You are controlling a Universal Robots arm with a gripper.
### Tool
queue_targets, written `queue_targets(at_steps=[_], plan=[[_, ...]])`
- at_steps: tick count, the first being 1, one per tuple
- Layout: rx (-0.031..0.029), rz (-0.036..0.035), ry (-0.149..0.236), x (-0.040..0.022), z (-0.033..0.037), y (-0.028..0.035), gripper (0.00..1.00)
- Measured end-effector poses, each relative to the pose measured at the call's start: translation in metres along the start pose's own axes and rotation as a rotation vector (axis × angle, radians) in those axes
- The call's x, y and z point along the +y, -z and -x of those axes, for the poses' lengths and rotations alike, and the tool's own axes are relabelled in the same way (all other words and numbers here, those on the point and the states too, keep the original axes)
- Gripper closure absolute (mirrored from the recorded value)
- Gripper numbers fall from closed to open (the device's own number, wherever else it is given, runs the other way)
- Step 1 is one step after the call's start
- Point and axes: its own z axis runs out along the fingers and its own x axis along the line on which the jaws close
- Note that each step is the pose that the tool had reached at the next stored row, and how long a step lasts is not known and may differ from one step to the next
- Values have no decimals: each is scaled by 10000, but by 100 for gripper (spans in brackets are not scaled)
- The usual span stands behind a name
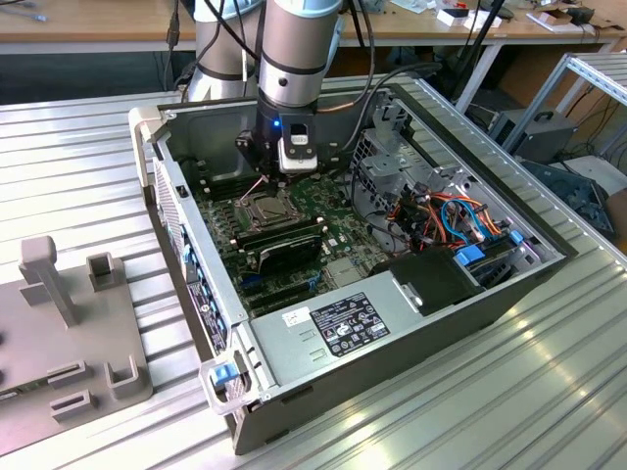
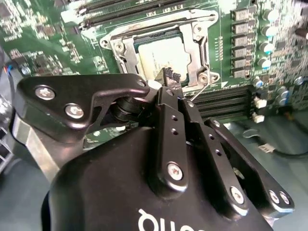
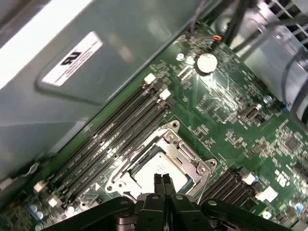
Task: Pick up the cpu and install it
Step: 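Install the first cpu locking lever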
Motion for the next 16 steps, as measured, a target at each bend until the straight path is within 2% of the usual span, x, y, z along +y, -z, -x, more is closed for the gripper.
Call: queue_targets(at_steps=[10,12,16], plan=[[57,16,2207,-1,0,-8,89],[67,14,2806,-1,0,-12,89],[78,8,3585,-1,0,-18,89]])
